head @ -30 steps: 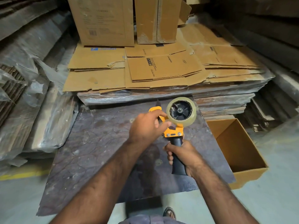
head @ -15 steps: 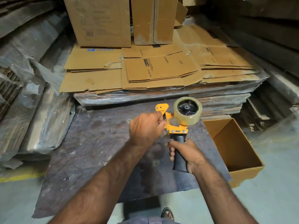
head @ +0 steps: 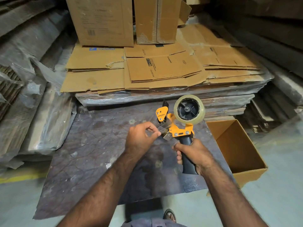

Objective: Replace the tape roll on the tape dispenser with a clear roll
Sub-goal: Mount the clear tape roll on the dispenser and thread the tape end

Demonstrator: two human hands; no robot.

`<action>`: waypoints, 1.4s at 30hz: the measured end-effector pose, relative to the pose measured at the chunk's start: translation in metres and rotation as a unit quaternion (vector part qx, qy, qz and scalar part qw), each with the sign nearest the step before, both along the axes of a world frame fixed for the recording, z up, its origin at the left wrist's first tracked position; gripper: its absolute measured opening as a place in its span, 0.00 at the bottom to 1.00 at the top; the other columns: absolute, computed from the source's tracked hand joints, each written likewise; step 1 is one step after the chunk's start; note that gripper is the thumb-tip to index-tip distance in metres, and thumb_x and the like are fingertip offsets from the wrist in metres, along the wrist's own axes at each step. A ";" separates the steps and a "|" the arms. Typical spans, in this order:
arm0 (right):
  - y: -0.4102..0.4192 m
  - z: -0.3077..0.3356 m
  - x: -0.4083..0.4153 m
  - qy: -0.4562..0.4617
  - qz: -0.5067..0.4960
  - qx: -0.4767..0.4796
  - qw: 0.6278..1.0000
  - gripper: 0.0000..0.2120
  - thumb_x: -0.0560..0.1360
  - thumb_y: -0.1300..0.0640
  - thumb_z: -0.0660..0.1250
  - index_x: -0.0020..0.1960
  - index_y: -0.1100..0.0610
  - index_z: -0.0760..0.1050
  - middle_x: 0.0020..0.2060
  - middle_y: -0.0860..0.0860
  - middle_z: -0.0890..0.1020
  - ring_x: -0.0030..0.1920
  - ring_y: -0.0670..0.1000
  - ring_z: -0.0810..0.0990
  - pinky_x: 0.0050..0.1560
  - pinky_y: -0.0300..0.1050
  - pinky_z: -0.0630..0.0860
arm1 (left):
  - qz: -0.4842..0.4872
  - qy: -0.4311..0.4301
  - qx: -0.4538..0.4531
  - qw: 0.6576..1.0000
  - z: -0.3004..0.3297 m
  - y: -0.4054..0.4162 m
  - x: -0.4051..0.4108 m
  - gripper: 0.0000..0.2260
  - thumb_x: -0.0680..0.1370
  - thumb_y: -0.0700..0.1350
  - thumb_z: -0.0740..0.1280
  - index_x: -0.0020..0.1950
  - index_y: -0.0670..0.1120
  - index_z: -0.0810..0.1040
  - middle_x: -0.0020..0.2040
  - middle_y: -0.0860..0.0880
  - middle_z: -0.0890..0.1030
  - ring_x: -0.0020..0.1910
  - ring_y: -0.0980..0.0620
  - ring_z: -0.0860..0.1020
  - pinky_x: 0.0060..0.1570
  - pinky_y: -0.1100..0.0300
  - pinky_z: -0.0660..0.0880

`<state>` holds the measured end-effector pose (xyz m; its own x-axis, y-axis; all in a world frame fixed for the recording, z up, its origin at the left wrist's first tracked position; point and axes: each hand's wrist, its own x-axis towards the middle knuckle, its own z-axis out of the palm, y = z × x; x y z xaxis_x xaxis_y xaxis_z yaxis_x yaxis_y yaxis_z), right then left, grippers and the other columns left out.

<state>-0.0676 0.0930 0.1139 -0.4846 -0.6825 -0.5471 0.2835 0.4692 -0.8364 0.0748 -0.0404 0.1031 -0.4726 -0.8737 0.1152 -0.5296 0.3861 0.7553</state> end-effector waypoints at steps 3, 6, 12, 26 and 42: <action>0.000 0.003 0.002 0.005 0.005 0.006 1.000 0.04 0.76 0.67 0.69 0.44 0.66 0.80 0.25 0.54 0.77 0.23 0.50 0.75 0.26 0.42 0.78 | 0.001 0.026 0.030 0.999 -0.010 0.000 0.002 0.06 0.71 0.51 0.78 0.39 0.56 0.82 0.36 0.61 0.83 0.31 0.54 0.79 0.37 0.51 0.82; 0.001 0.005 0.003 0.005 0.011 0.010 1.000 0.04 0.77 0.67 0.69 0.43 0.64 0.80 0.26 0.54 0.78 0.25 0.50 0.77 0.27 0.42 0.78 | 0.002 0.032 0.037 0.999 -0.018 -0.002 0.001 0.06 0.71 0.51 0.78 0.40 0.56 0.82 0.36 0.60 0.83 0.32 0.56 0.78 0.37 0.53 0.81; 0.007 0.008 0.005 0.060 0.015 0.025 0.998 0.02 0.76 0.66 0.72 0.46 0.65 0.80 0.28 0.56 0.79 0.25 0.51 0.78 0.29 0.45 0.79 | -0.002 0.051 0.079 0.996 -0.034 -0.001 0.003 0.05 0.70 0.50 0.78 0.41 0.55 0.83 0.36 0.58 0.85 0.30 0.53 0.80 0.37 0.52 0.82; 0.034 -0.007 0.012 0.277 0.071 0.128 0.950 0.06 0.73 0.57 0.71 0.41 0.57 0.76 0.26 0.53 0.85 0.27 0.52 0.85 0.38 0.46 0.83 | 0.066 0.176 0.386 0.903 -0.066 0.018 -0.010 0.09 0.77 0.38 0.70 0.56 0.46 0.77 0.51 0.40 0.83 0.26 0.50 0.76 0.25 0.61 0.70; 0.045 0.001 0.009 0.263 0.052 0.118 0.956 0.06 0.75 0.58 0.73 0.46 0.57 0.76 0.29 0.55 0.85 0.29 0.55 0.86 0.40 0.55 0.86 | 0.031 0.140 0.631 0.763 -0.026 0.010 -0.023 0.11 0.83 0.42 0.65 0.45 0.37 0.81 0.30 0.46 0.83 0.24 0.54 0.81 0.22 0.65 0.77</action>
